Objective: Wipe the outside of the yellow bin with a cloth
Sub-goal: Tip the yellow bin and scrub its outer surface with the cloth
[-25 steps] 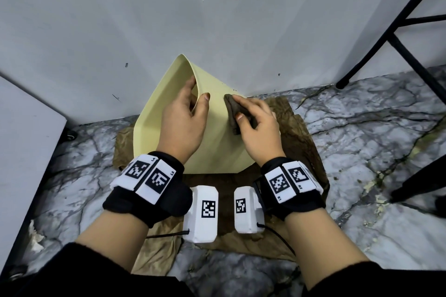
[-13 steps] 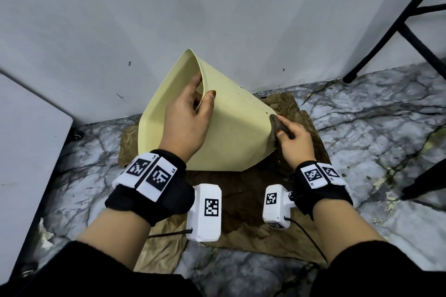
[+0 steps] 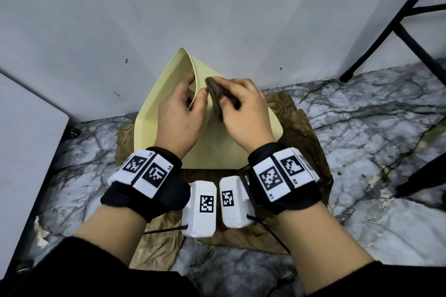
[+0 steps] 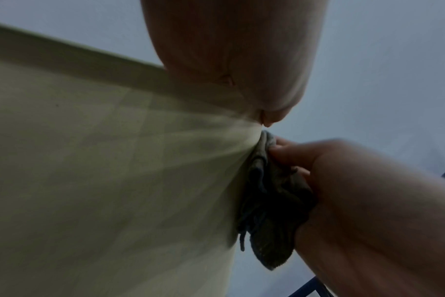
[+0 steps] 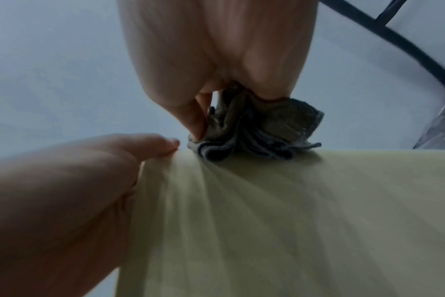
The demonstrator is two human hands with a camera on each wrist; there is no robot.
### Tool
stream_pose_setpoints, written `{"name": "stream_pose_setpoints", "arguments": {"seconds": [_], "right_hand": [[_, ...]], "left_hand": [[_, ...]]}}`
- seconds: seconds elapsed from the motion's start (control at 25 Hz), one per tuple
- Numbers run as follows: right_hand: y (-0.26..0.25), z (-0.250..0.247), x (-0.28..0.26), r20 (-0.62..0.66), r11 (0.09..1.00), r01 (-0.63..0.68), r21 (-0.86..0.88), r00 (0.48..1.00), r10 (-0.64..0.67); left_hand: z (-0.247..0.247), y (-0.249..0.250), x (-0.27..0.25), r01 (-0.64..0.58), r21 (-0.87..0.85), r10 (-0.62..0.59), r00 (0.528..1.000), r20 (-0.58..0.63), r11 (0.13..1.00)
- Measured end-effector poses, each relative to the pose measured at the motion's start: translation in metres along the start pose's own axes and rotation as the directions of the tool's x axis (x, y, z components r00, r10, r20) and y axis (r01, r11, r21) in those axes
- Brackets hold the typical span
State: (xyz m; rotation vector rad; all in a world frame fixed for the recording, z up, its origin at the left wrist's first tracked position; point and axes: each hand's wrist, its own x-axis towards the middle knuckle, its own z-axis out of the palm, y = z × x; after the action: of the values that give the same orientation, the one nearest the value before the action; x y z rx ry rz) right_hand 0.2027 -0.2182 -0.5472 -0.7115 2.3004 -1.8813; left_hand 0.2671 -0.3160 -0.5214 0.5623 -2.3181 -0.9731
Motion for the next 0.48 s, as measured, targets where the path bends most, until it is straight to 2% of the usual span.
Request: {"name": "stream_pose_setpoints", "arguments": {"seconds": [0.12,0.48], "right_hand": [[-0.004,0.002,-0.001,0.03,1.0,0.004,0.026,1.0,-0.005],[0.054,-0.017,-0.003,0.014,0.98,-0.196,-0.031,0.98,0.197]], "left_hand": [[-0.002,-0.002,0.0,0.015,-0.002,-0.015,1.0,0.004,1.0],[-0.01,-0.01,0.002,0.088,-0.077,-0.089,0.996,-0.004,0.993]]}}
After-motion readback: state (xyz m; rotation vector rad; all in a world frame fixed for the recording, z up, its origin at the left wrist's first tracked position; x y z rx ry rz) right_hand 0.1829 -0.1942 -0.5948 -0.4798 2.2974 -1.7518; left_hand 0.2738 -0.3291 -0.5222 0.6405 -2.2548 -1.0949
